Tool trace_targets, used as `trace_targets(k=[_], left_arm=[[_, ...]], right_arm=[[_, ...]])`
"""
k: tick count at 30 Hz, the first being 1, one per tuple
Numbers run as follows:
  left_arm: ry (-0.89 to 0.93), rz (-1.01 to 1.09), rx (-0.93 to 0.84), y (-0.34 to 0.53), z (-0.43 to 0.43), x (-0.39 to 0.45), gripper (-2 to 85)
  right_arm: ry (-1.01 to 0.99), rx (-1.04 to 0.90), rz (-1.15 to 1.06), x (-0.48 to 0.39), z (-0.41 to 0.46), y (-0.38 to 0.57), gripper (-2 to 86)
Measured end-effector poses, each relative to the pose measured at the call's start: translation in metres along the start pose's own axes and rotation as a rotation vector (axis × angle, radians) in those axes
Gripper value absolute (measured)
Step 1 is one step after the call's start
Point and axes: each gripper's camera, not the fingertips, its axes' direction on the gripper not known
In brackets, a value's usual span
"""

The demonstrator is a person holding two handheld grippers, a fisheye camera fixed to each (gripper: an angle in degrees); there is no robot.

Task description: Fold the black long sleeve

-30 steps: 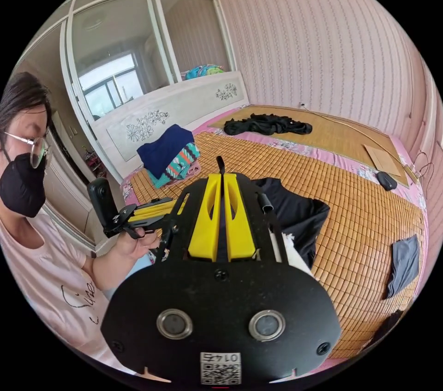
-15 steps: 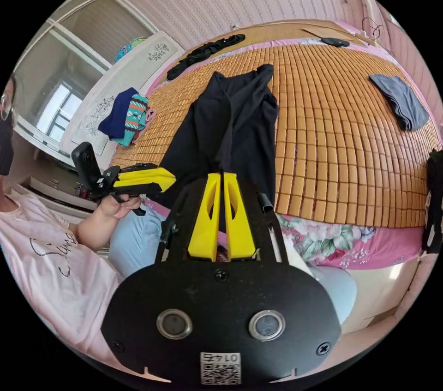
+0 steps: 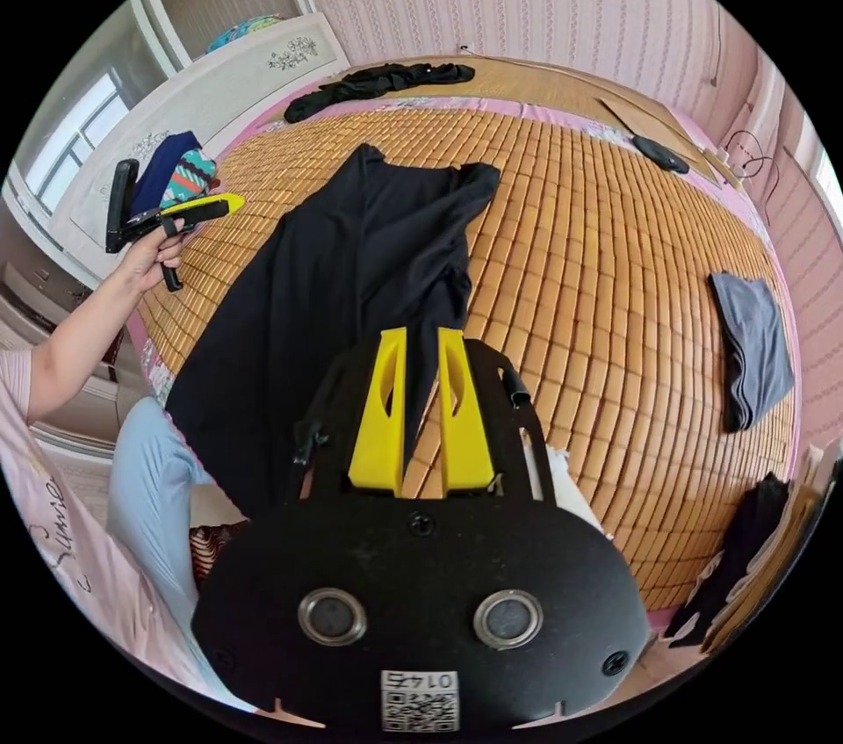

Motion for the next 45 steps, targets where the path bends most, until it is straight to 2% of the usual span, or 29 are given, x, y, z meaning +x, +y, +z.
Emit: trace_targets(k=[3, 7, 12, 15, 18, 20, 25, 27, 30, 37, 45], left_arm=[[0.041, -0.054, -0.013, -0.047, 0.034, -0.017, 5.6], [-0.061, -0.022, -0.015, -0.089, 0.073, -0.020, 8.5], [0.062, -0.041, -0.018, -0.122, 0.114, -0.034, 9.5], [0.009, -0.007, -0.087, -0.131, 0.136, -0.033, 8.9], [-0.037, 0.004, -0.217, -0.133, 0.165, -0.033, 4.9], [-0.071, 0.019, -0.246, -0.130, 0.170, -0.033, 2.3], [-0.159, -0.018, -0.187, -0.131, 0.149, -0.052, -0.2], [-0.106, -0.166, -0.053, -0.129, 0.123, -0.077, -0.5], [-0.020, -0.233, -0.019, -0.128, 0.110, -0.100, -0.6], [0.090, -0.107, 0.070, -0.105, 0.047, -0.096, -0.6], [0.249, 0.098, 0.132, 0.023, -0.095, -0.061, -0.9]], right_arm=[[0.000, -0.003, 0.024, 0.028, 0.030, -0.054, 8.3], [-0.012, -0.006, 0.101, 0.061, 0.060, -0.097, 9.6], [-0.036, -0.049, 0.212, 0.099, 0.101, -0.120, 10.0], [0.001, -0.061, 0.189, 0.105, 0.112, -0.125, 7.7], [-0.073, -0.061, 0.170, 0.114, 0.116, -0.126, 1.1], [-0.102, -0.036, 0.177, 0.121, 0.114, -0.123, 0.1], [-0.083, 0.027, 0.154, 0.137, 0.096, -0.119, -0.4], [-0.031, 0.082, 0.177, 0.146, 0.082, -0.116, -0.3], [-0.061, 0.107, 0.220, 0.160, 0.071, -0.116, -0.2], [-0.131, 0.210, 0.116, 0.140, 0.030, -0.086, -0.1], [-0.325, 0.333, -0.107, 0.088, -0.064, 0.052, 0.0]])
